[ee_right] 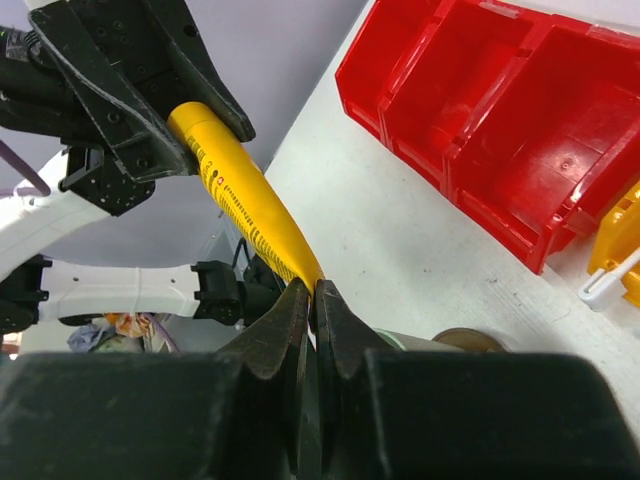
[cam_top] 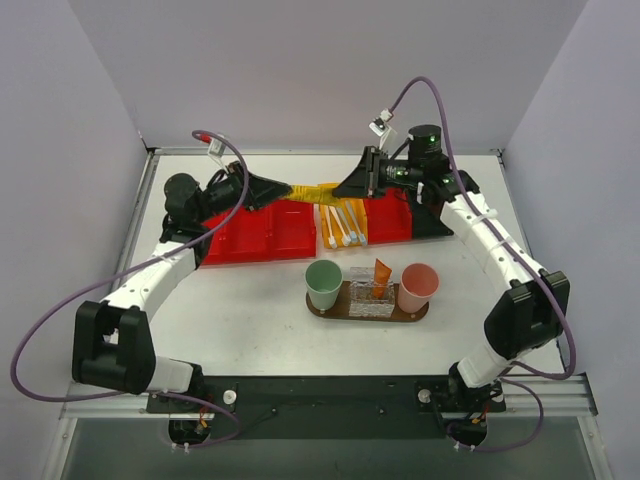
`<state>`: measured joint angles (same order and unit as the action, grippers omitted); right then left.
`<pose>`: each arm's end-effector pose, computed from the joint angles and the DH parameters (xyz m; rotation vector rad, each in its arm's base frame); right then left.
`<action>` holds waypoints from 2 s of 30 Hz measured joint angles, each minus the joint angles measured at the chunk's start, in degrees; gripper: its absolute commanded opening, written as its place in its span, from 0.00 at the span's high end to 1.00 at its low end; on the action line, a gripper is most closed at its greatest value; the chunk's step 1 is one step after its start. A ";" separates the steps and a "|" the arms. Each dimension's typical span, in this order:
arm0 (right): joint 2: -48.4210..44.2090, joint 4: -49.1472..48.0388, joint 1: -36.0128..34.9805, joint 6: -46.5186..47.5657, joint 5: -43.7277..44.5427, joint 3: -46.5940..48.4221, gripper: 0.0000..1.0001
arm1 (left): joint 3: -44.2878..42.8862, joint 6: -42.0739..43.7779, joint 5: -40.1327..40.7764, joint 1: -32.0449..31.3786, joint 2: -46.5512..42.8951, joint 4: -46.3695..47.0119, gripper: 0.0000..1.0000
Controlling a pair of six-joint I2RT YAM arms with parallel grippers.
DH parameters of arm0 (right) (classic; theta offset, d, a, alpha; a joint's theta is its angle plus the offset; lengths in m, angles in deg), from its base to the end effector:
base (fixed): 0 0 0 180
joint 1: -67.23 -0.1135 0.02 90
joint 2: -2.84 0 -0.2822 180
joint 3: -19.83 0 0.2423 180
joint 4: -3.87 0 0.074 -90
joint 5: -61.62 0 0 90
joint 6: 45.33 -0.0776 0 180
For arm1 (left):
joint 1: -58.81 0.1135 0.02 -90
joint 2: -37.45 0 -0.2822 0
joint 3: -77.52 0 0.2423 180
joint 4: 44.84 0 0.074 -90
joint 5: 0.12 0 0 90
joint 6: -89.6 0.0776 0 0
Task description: Prepare toiletry sets of a toothbrush and toothpaste on the tray
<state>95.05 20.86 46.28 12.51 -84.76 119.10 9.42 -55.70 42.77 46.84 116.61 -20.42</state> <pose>0.3379 0.1986 0.4051 -0.6140 1.8205 1.4979 0.3092 -0.1237 0.3735 0.2006 1.5841 -1.4874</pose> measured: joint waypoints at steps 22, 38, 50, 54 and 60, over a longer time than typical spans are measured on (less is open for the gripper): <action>-11.58 16.85 1.27 15.26 1.97 0.90 1.00 | -3.10 2.10 -14.32 -3.17 9.01 2.64 0.38; -15.02 22.88 1.25 18.38 2.27 5.40 1.00 | -3.28 6.97 -14.27 -3.37 11.41 1.55 0.21; -15.02 27.17 0.98 23.21 7.41 6.10 1.00 | -3.28 12.33 -14.38 -3.58 11.39 -2.78 0.21; -15.04 27.76 0.96 24.35 8.59 5.92 1.00 | -3.28 12.92 -14.40 -3.58 11.39 -3.43 0.21; -15.58 28.00 0.37 25.64 9.81 3.50 1.00 | -3.28 14.03 -14.40 -3.58 11.39 -3.91 0.21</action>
<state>79.46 48.86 46.65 38.15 -74.95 122.60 6.14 -41.67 28.37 43.26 127.99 -24.33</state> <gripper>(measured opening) 0.003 0.793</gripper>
